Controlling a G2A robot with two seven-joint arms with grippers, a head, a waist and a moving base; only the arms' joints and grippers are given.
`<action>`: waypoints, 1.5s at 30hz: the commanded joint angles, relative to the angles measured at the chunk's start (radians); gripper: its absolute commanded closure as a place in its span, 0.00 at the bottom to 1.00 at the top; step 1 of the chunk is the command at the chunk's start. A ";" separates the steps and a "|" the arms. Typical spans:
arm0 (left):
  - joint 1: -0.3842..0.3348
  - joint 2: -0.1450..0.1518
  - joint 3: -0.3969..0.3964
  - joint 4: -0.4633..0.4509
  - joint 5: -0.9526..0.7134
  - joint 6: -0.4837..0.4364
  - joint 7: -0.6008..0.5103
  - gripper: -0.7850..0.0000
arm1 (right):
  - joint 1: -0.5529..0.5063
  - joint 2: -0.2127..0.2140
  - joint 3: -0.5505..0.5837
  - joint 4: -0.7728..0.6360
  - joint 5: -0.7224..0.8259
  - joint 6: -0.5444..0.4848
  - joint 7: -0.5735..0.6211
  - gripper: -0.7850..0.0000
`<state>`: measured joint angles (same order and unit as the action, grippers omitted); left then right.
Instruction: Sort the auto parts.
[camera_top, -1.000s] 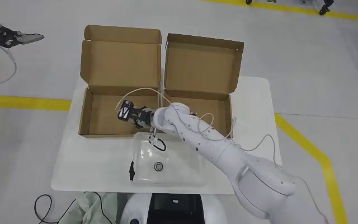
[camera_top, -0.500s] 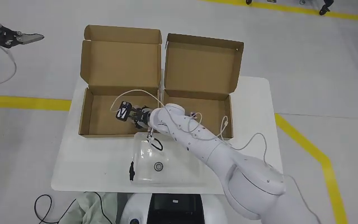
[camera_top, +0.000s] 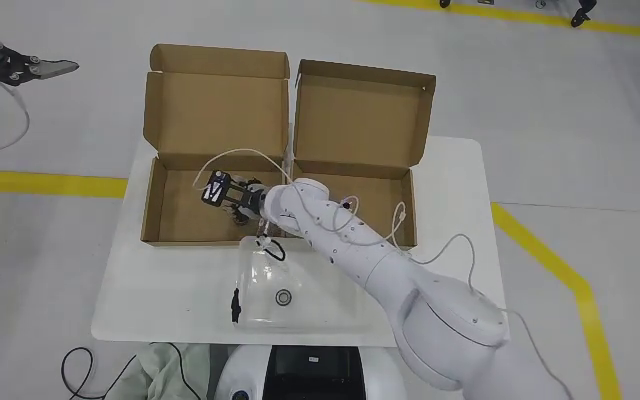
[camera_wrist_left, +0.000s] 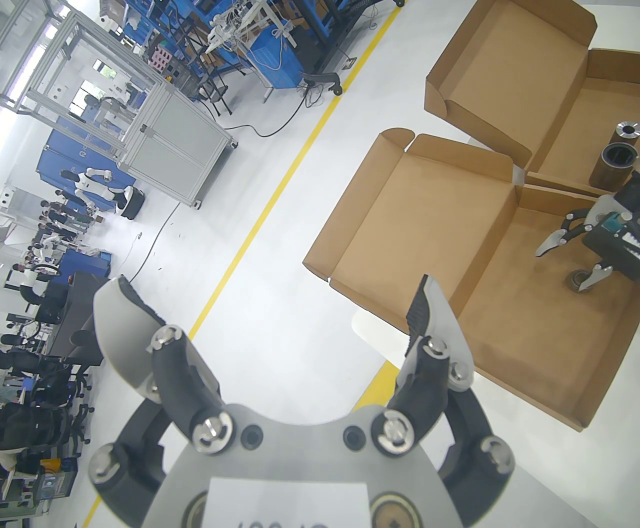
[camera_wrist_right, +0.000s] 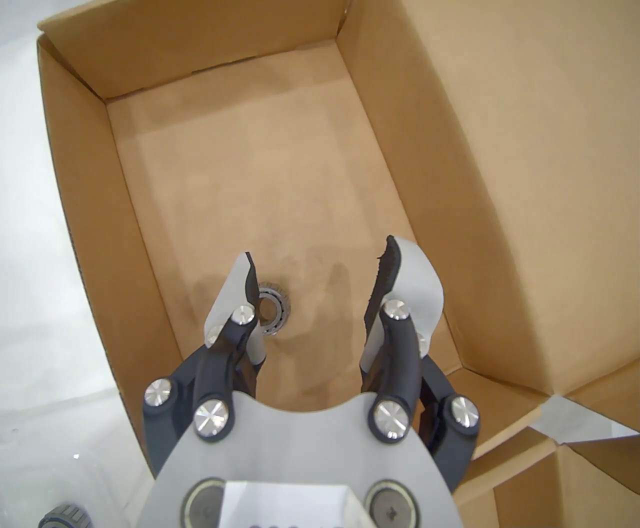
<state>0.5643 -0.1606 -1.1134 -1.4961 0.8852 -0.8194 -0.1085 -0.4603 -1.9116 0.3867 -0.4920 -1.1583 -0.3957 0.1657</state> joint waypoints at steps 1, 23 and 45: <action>0.000 0.000 0.000 0.000 0.000 0.000 0.000 0.00 | 0.002 0.005 0.010 -0.009 -0.007 0.000 -0.019 0.43; 0.000 0.000 0.000 0.000 0.000 0.000 0.000 0.00 | -0.284 0.250 0.291 -0.730 -0.235 -0.099 0.116 0.28; 0.000 0.000 0.000 0.000 0.000 0.000 0.000 0.00 | -0.853 0.448 0.518 -1.291 -0.504 -0.484 0.228 0.29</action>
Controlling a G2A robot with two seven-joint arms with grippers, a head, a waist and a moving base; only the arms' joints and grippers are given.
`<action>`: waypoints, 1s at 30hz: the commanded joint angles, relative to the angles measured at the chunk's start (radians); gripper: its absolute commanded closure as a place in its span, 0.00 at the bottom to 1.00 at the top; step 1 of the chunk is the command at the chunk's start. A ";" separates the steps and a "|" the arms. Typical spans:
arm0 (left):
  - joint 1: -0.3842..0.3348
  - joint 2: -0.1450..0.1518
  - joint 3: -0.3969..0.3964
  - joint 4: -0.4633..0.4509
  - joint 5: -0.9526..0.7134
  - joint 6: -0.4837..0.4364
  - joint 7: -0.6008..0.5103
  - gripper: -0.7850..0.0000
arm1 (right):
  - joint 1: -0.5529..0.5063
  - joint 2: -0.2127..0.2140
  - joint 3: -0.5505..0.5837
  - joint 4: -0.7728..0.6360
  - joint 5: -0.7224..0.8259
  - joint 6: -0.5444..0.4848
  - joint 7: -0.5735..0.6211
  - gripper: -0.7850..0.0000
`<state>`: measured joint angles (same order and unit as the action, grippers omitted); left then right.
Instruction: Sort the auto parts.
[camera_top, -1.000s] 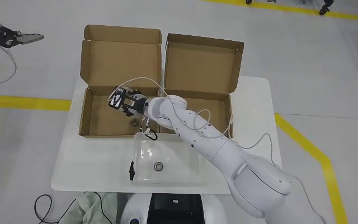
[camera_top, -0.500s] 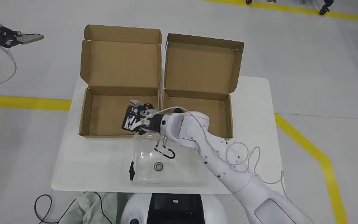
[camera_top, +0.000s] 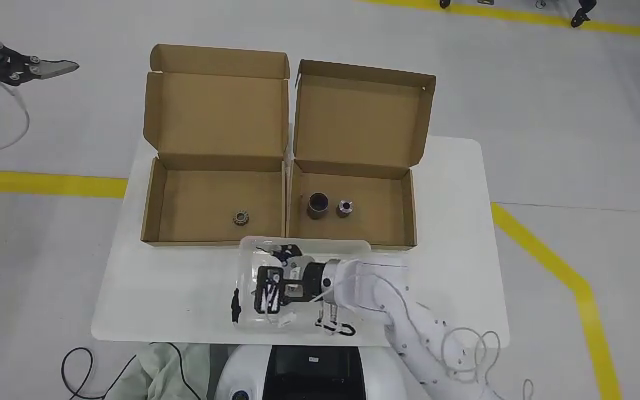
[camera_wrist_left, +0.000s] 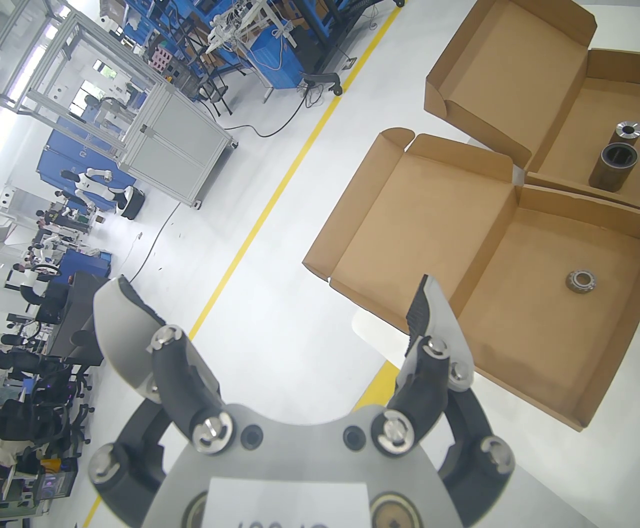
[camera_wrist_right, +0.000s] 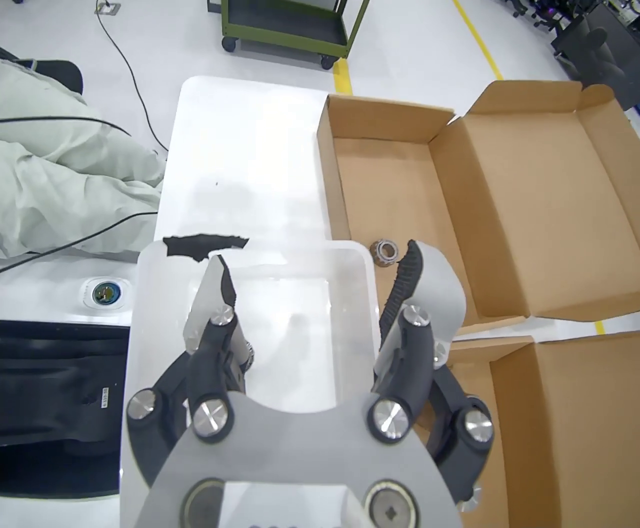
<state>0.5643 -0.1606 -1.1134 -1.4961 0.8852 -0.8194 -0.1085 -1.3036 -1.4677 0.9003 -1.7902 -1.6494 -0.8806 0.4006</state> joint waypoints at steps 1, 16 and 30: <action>0.000 0.000 0.000 0.000 0.000 0.000 0.000 0.00 | -0.020 0.008 0.008 0.013 -0.020 0.004 -0.016 0.30; 0.000 0.000 0.000 0.000 0.000 0.000 0.000 0.00 | -0.030 0.028 -0.054 0.112 -0.112 0.036 0.053 0.44; 0.000 0.000 0.000 0.000 0.000 0.000 0.000 0.00 | 0.033 0.019 -0.129 0.175 -0.077 0.039 0.189 0.45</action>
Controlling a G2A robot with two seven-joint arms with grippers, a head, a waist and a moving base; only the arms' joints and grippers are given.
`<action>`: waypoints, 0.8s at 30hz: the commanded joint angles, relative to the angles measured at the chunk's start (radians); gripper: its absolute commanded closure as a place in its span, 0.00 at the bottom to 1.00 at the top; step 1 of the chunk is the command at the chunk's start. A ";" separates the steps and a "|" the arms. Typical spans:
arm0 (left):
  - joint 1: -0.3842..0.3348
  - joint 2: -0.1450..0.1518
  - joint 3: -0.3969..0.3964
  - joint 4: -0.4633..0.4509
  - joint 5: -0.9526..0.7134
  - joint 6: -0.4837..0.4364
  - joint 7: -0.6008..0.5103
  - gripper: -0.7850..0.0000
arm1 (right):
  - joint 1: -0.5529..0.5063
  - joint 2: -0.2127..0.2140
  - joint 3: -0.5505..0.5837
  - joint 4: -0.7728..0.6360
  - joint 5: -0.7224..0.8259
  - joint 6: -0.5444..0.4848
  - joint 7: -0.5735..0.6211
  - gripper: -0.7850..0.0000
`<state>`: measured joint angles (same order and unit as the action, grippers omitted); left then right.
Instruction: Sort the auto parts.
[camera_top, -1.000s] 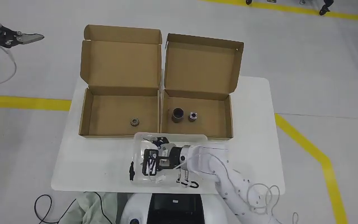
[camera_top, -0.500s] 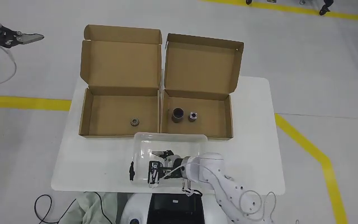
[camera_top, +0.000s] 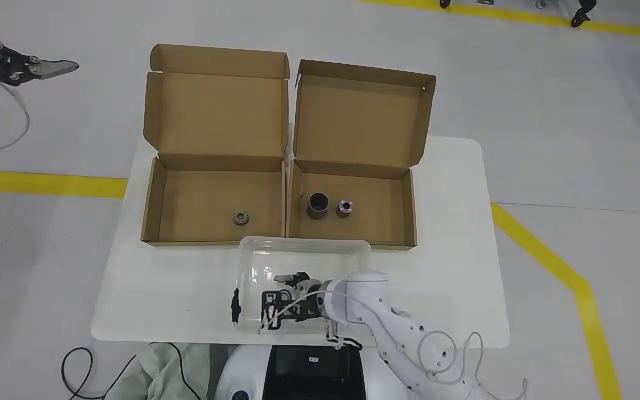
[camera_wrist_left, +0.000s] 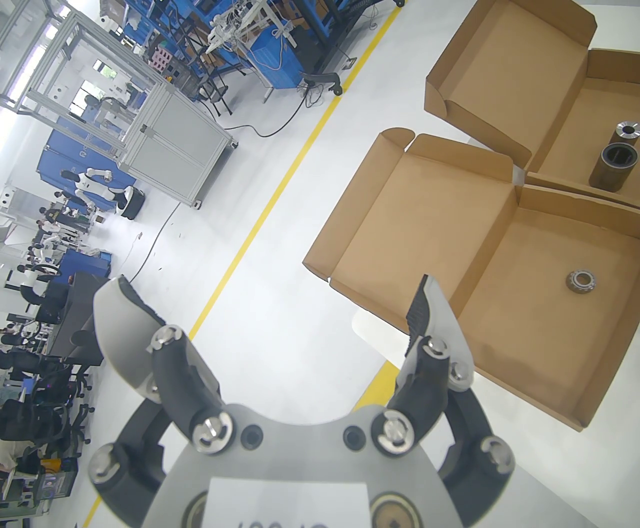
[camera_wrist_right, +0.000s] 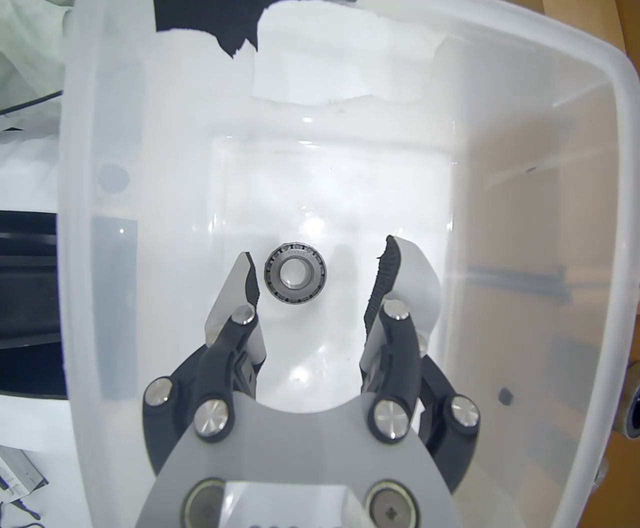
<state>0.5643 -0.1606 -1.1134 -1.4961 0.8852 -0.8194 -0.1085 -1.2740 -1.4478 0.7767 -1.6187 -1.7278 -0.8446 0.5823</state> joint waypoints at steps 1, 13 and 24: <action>0.000 0.000 0.000 0.000 0.000 0.000 0.000 0.00 | 0.007 -0.002 -0.010 0.008 0.001 0.010 0.018 0.46; 0.000 0.000 0.000 0.000 0.000 0.000 0.000 0.00 | 0.046 -0.013 -0.070 0.049 0.006 0.063 0.078 0.51; 0.000 0.000 0.000 0.000 0.000 0.000 0.000 0.00 | 0.065 -0.017 -0.086 0.065 0.012 0.124 0.095 0.96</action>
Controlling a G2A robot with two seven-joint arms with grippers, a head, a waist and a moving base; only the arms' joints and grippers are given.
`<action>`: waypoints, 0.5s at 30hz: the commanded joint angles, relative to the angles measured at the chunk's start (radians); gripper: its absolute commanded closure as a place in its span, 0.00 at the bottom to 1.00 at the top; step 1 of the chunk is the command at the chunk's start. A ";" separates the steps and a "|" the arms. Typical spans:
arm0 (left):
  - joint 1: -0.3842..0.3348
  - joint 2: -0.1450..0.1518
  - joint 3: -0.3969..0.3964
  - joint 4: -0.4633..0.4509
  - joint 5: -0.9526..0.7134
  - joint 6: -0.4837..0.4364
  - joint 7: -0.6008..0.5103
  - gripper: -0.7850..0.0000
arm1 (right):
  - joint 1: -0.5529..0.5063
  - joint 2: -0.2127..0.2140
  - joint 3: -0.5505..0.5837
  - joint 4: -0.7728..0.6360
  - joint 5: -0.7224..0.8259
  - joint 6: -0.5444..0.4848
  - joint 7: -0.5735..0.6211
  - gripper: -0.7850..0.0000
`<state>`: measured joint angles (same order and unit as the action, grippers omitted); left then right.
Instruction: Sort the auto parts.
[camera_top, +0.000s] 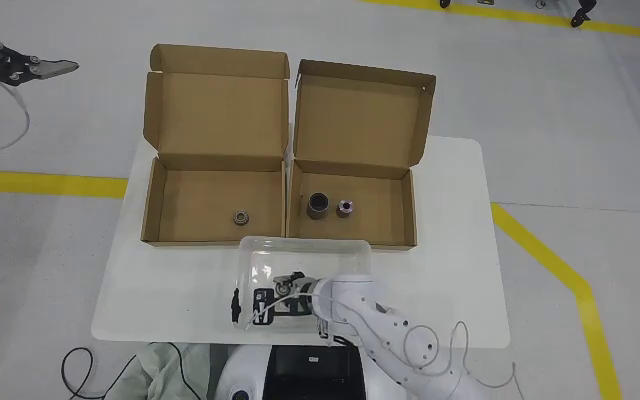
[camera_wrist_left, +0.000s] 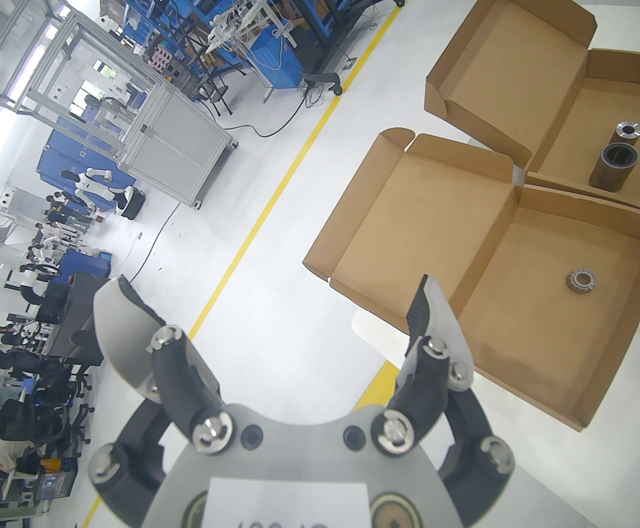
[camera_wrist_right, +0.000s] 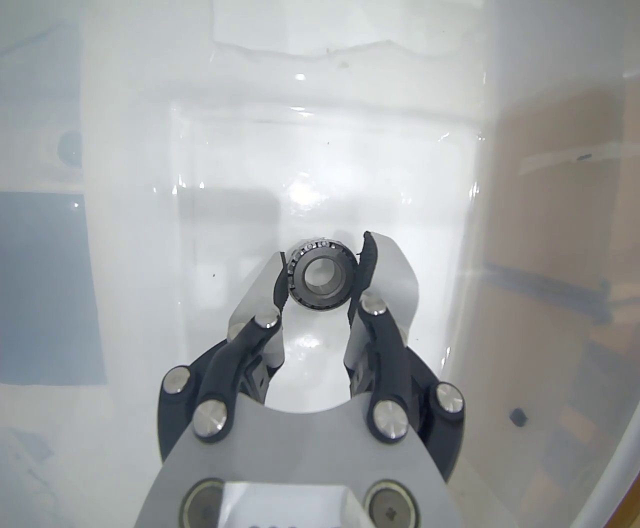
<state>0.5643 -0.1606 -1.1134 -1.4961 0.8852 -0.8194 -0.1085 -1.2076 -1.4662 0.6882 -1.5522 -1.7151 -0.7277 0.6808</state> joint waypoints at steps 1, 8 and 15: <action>0.000 0.000 0.000 0.000 0.000 0.000 0.000 0.00 | -0.003 0.002 0.005 -0.004 0.000 0.014 -0.009 1.00; 0.000 0.000 0.000 0.000 0.000 0.000 0.000 0.00 | -0.035 0.020 0.052 -0.041 0.015 0.044 -0.102 1.00; 0.000 0.000 0.000 0.000 0.000 0.000 0.000 0.00 | -0.084 0.051 0.136 -0.092 0.043 0.026 -0.319 1.00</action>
<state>0.5643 -0.1606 -1.1134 -1.4961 0.8852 -0.8194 -0.1085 -1.2869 -1.4206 0.8093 -1.6393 -1.6716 -0.6956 0.4093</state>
